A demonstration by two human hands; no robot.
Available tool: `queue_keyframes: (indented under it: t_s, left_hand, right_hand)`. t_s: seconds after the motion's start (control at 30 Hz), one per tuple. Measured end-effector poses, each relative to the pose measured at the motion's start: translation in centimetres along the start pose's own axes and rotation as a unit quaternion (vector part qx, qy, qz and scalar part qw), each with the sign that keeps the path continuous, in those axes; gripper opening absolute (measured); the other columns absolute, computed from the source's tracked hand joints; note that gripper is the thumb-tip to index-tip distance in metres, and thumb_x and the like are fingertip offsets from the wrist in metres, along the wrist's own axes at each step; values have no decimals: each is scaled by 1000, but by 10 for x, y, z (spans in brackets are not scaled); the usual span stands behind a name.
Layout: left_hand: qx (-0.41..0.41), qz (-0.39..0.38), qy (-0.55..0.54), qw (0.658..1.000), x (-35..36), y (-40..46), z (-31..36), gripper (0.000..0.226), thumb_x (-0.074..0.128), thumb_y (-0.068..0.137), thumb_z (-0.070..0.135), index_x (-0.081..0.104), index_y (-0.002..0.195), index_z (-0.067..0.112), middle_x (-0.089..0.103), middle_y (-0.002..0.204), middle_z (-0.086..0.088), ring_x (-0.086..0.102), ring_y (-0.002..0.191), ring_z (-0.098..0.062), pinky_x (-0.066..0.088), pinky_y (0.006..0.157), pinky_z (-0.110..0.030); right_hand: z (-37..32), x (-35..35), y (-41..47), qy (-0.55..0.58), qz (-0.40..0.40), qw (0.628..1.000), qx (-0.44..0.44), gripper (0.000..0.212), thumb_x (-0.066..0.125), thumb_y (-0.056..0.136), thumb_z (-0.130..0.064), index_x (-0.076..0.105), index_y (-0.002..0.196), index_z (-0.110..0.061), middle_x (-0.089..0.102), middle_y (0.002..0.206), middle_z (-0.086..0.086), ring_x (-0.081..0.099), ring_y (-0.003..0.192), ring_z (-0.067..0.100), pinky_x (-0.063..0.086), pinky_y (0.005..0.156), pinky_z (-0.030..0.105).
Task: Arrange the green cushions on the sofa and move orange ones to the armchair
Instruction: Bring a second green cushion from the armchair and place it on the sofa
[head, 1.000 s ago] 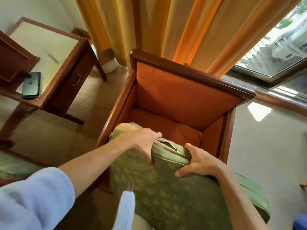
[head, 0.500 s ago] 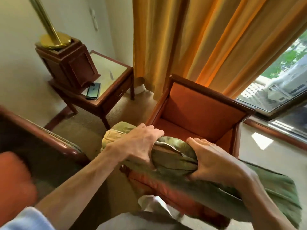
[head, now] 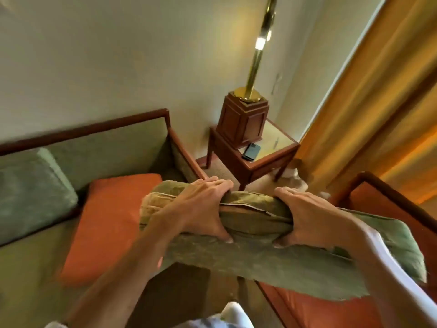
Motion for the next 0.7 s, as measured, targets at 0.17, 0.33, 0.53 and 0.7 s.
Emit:
queue_keyframes:
  t_s: [0.17,0.33,0.53,0.7]
  left_hand:
    - [-143,48,84,985,-45,-94,-123,99,81,45,76,47,125,28,58,124,11,51,113,-14,44,99,-39]
    - [-278,50,125,951,-73,-164,-245,84,84,45,73,33,101,35,58,113,9,43,92,-12,34,77,-32]
    - [-437,21,84,895,-28,-228,-378,109,85,46,70,43,133,20,54,129,3,48,117,-20,42,95,-38]
    - [-535,28,36,843,15,-278,-447,125,84,52,68,25,152,20,38,147,0,34,138,-24,25,119,-43]
  right_hand:
    - [-115,19,124,-35,23,987,-157,89,80,60,-70,37,129,-33,40,110,-19,42,101,8,33,82,28]
    - [-216,41,254,-16,42,965,-257,96,84,57,-63,41,134,-22,49,120,-5,48,113,21,41,94,39]
    - [-304,122,388,-8,-38,959,-280,105,87,56,-59,37,140,-21,43,139,2,42,131,27,34,105,43]
    - [-344,159,444,28,-19,953,-300,115,78,56,-74,32,148,-22,41,144,-2,33,137,24,20,116,41]
Point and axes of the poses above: each hand's wrist, its own y-axis towards the middle knuckle, its own x-axis out of the palm, z = x × y, the point moved 9 cm from there along y, towards the middle knuckle
